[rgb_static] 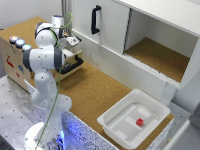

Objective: Store the grasped yellow object in the drawer

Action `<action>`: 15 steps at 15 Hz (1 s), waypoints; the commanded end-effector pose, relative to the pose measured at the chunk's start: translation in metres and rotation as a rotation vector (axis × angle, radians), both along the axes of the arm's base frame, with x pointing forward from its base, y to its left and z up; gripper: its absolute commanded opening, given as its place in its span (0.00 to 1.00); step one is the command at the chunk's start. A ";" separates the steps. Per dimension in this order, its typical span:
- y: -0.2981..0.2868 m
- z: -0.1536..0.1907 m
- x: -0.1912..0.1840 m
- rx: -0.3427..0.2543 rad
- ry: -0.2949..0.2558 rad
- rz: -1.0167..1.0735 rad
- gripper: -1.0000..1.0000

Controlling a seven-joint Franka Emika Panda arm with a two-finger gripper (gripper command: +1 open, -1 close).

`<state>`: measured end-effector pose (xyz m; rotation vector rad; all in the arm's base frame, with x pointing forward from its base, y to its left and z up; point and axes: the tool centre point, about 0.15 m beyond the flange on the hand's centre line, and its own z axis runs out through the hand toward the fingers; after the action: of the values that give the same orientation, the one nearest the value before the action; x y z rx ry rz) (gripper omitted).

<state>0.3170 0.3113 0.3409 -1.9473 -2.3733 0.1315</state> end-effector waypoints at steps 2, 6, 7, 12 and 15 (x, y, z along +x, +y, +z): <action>0.001 0.010 0.005 0.027 0.008 -0.021 1.00; 0.001 0.010 0.005 0.027 0.008 -0.021 1.00; -0.003 0.008 0.001 0.012 -0.010 -0.016 1.00; -0.047 0.074 0.010 0.044 -0.162 -0.217 1.00; -0.084 0.096 0.015 0.015 -0.208 -0.332 1.00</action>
<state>0.3368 0.2824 0.3873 -2.2189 -2.2203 -0.0030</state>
